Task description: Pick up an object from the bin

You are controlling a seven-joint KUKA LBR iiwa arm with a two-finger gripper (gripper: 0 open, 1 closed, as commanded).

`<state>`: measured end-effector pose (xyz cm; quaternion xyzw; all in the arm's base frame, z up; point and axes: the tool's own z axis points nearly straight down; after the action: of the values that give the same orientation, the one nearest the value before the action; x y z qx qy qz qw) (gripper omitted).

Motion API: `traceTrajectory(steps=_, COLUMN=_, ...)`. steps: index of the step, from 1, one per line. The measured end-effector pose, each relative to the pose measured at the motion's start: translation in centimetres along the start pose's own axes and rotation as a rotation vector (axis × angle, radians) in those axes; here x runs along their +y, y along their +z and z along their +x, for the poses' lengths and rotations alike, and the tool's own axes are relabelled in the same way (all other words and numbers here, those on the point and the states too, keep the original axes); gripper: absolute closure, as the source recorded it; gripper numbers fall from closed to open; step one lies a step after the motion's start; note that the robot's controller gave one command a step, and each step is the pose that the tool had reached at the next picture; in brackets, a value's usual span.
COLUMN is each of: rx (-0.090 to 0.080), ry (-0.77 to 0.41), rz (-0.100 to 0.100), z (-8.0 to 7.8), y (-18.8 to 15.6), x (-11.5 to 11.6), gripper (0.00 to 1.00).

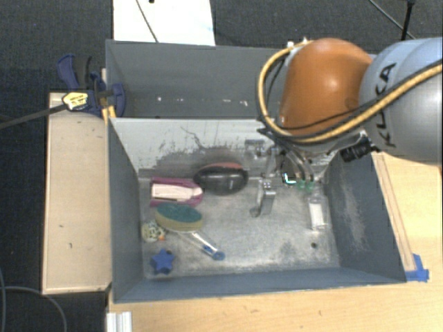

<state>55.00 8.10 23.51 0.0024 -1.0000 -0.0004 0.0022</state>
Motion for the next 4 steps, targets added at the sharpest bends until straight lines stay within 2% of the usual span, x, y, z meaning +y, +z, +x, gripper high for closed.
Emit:
traceTrajectory(steps=1, rx=-0.003, ry=-0.050, rz=-0.002, z=-2.7, y=7.2, x=8.1, gripper=0.00)
traceTrajectory(steps=2, rx=-0.010, ry=-0.124, rz=0.000, z=0.6, y=16.5, x=9.2, gripper=0.00)
traceTrajectory(steps=3, rx=-0.021, ry=-0.117, rz=-0.004, z=0.1, y=15.5, x=9.3, gripper=1.00)
traceTrajectory(steps=4, rx=-0.013, ry=-0.141, rz=-0.003, z=3.2, y=5.6, x=11.6, gripper=1.00)
